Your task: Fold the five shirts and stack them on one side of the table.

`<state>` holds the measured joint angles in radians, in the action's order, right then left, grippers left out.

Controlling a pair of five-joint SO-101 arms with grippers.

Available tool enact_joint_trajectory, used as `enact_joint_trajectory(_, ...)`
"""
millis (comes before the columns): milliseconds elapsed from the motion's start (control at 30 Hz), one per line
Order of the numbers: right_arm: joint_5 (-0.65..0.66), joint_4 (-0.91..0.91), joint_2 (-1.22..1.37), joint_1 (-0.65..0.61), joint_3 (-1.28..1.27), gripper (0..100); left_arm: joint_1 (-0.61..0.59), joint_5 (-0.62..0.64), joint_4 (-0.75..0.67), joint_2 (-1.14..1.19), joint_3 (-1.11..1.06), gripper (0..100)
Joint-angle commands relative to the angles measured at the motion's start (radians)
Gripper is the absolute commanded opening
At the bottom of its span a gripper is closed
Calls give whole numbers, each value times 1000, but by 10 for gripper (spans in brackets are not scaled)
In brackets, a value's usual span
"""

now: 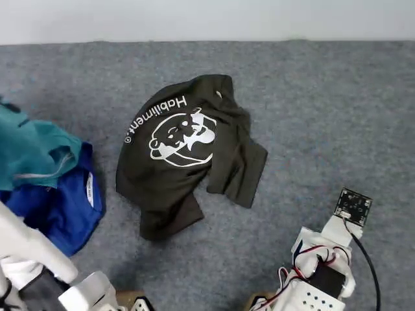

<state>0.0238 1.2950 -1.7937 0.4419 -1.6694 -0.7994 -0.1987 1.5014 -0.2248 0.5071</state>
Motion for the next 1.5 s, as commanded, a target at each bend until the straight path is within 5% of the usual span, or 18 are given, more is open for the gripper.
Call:
enact_joint_trajectory(0,9,2,-2,12,-15,9,-18,-64,-38,-48,-114,13)
enact_joint_trajectory(167,9,2,-2,12,-15,9,-18,-146,-34,-49,-283,48)
enact_joint_trajectory(367,9,2,-2,12,-15,9,-20,-153,64,-63,-318,276)
enact_joint_trajectory(1067,9,2,-2,12,-15,9,222,-71,255,-310,-272,280)
enact_joint_trajectory(1467,9,2,-2,12,-15,9,339,-71,252,-493,-527,279)
